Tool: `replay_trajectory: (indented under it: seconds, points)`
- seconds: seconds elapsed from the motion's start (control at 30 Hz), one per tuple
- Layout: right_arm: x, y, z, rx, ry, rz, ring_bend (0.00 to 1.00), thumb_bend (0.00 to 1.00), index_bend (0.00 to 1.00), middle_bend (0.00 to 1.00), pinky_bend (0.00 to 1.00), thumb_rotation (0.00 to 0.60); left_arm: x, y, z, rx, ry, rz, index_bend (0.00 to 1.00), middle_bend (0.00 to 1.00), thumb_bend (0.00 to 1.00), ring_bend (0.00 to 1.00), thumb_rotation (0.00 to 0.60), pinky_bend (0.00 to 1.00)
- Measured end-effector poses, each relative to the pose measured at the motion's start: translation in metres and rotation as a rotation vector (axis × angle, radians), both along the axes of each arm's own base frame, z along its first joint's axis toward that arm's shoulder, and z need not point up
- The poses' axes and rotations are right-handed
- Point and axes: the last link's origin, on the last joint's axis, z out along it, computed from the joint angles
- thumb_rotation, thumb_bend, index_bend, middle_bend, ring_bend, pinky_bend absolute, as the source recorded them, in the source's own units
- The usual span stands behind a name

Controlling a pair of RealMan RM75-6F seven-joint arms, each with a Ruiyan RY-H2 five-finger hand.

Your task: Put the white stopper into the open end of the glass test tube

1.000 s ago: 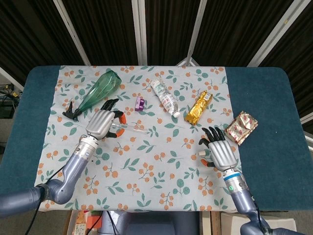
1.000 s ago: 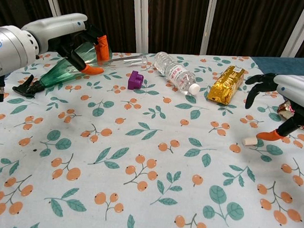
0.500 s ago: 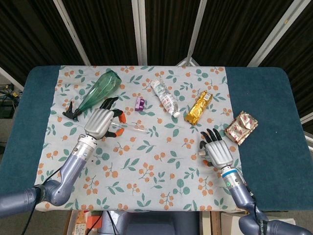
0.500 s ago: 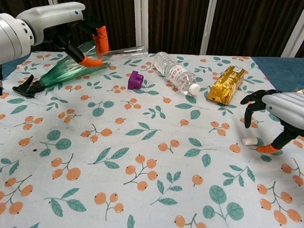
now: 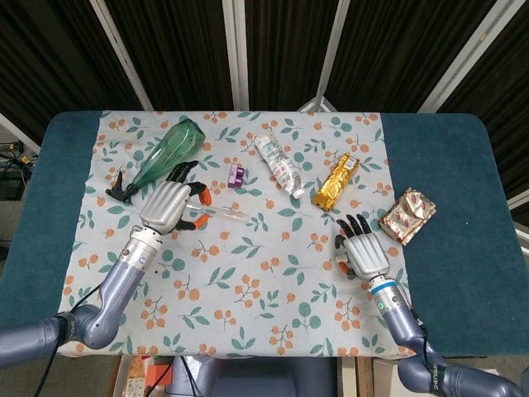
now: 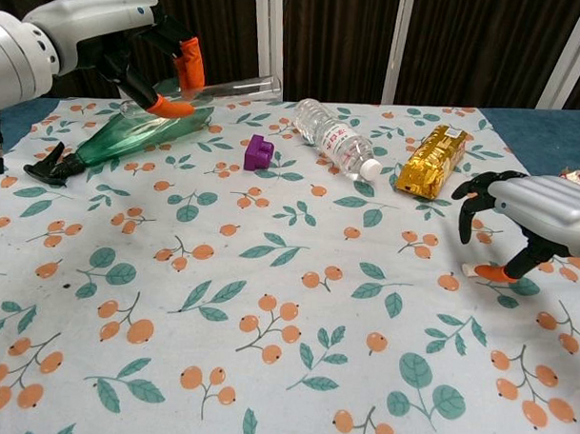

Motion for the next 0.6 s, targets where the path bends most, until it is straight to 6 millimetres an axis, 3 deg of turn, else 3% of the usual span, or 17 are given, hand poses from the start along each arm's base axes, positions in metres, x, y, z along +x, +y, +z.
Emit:
replay_trajectory:
  seconds: [0.6]
  points:
    - [-0.0076, 0.001, -0.0063, 0.01, 0.03, -0.026, 0.0, 0.34, 0.5, 0.16, 0.0, 0.6, -0.0018, 0.0006, -0.0016, 0.001, 0.003, 0.007, 0.64, 0.5, 0.47, 0.05, 0.6, 0.0]
